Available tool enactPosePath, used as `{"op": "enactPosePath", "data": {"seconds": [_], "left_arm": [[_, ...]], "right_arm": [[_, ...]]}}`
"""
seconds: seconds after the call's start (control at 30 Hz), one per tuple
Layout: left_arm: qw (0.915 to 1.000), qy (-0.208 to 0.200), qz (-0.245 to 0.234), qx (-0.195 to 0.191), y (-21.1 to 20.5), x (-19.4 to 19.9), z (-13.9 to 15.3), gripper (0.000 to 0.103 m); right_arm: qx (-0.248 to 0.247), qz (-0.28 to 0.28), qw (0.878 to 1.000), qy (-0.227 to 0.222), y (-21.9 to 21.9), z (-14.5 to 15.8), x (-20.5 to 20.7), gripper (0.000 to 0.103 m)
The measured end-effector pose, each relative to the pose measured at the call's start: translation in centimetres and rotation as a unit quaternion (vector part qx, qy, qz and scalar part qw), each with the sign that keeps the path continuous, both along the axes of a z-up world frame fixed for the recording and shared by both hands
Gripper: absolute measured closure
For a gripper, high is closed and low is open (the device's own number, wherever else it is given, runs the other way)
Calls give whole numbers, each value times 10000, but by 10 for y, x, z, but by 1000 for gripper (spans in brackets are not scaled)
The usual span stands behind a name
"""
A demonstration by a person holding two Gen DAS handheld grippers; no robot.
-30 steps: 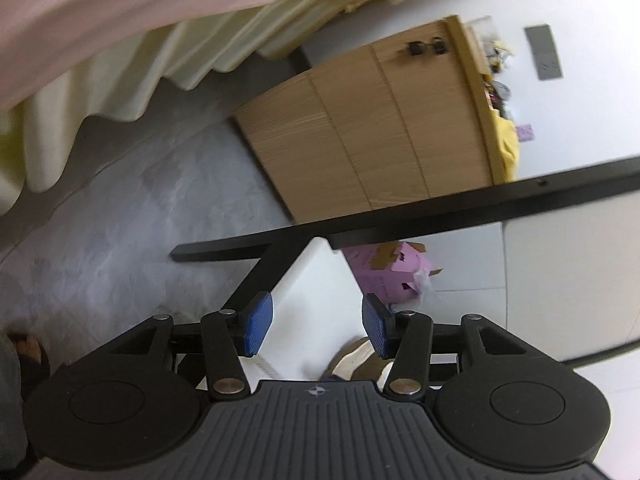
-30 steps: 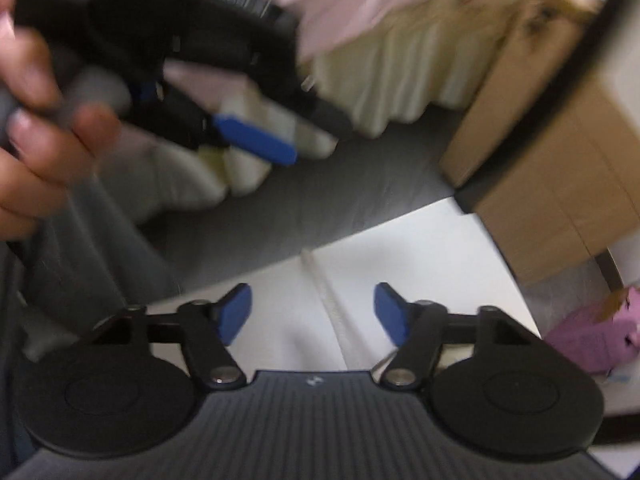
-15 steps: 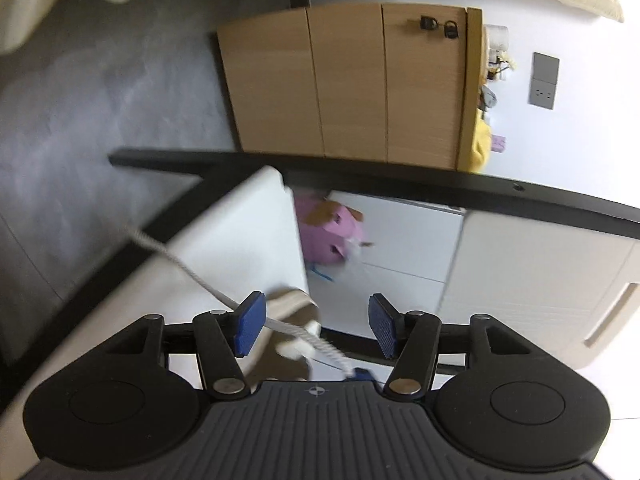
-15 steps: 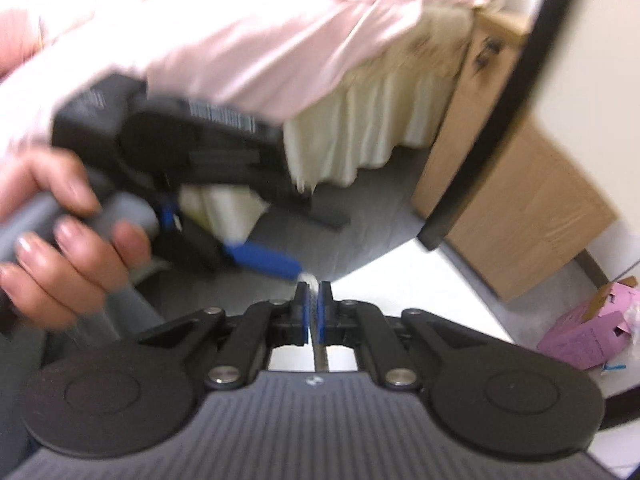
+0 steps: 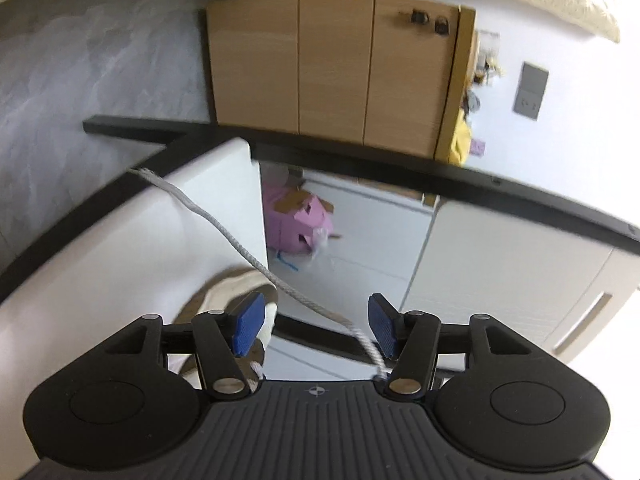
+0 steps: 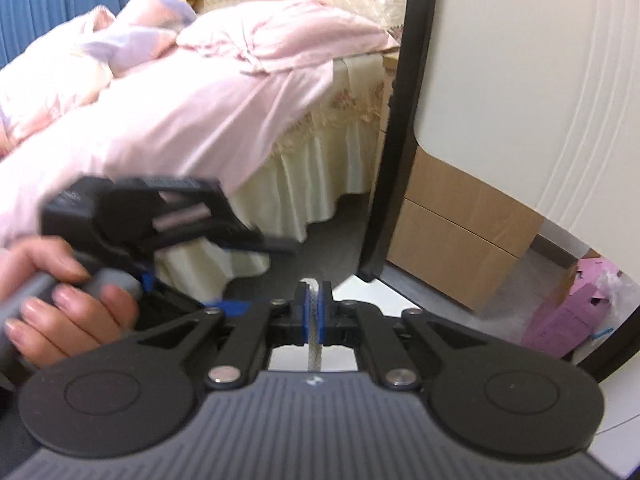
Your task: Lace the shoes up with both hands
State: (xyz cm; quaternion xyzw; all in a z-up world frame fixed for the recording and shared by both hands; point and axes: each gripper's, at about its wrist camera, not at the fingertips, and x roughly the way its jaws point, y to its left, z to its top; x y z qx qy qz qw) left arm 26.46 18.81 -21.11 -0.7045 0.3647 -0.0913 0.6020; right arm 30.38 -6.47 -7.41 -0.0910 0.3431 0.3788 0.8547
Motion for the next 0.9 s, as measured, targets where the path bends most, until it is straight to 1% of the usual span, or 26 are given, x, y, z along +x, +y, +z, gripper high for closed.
{"op": "enactPosePath", "data": {"seconds": [0.03,0.07,0.1,0.13,0.17,0.2,0.27,0.33,0.4,0.43,0.47,0.53,0.57,0.6,0.63,0.67,0.73,0.8,0.83,0.87,0.9], "left_arm": [[9999,12,31,133,0,0,1,49],[9997,33,67,242,0,0,2,57],[9996,94,122,244,2,0,0,66],[9994,151,180,247,4,0,-2,72],[9992,182,246,276,6,-1,-3,85],[9986,187,278,418,7,-1,-1,95],[9975,86,301,627,9,-1,5,101],[9968,-113,283,743,9,0,12,101],[9934,-473,132,1033,5,3,25,101],[9894,-723,-18,1261,1,5,34,101],[9830,-1027,-223,1507,-4,7,45,101],[9663,-1596,-591,1931,-17,8,65,101],[9564,-1865,-759,2117,-24,7,74,101],[9450,-2122,-928,2309,-31,6,82,101],[9321,-2326,-1109,2544,-40,4,90,101],[9174,-2528,-1313,2780,-49,1,97,101],[8916,-2860,-1660,3093,-65,-5,105,101],[8679,-3160,-2006,3266,-81,-12,112,101],[8574,-3283,-2142,3334,-88,-17,114,101],[8424,-3443,-2301,3447,-96,-22,117,101],[8287,-3593,-2430,3537,-104,-27,120,101]], "right_arm": [[112,22,9999,21,-1,2,-2,98],[198,45,9998,54,-5,3,-3,98],[270,62,9996,85,-8,4,-5,98],[318,83,9994,115,-11,7,-9,98],[364,104,9992,144,-14,9,-13,98],[393,124,9990,162,-18,11,-17,98],[434,155,9987,201,-26,15,-25,98],[443,148,9985,276,-37,19,-37,98],[415,96,9984,376,-47,16,-47,98],[389,86,9982,447,-52,13,-51,98],[361,77,9980,520,-57,10,-55,97],[422,-16,9966,712,-65,4,-57,93],[530,-60,9952,826,-71,3,-58,78],[682,-131,9935,898,-79,3,-61,56],[876,-231,9915,933,-89,4,-65,47],[1070,-347,9889,969,-100,6,-67,40],[1429,-620,9816,1101,-120,8,-68,38],[1824,-980,9706,1225,-143,9,-68,25],[2007,-1170,9644,1265,-154,9,-69,23],[2172,-1330,9582,1307,-162,8,-68,20],[2334,-1486,9515,1348,-171,8,-67,20]]}}
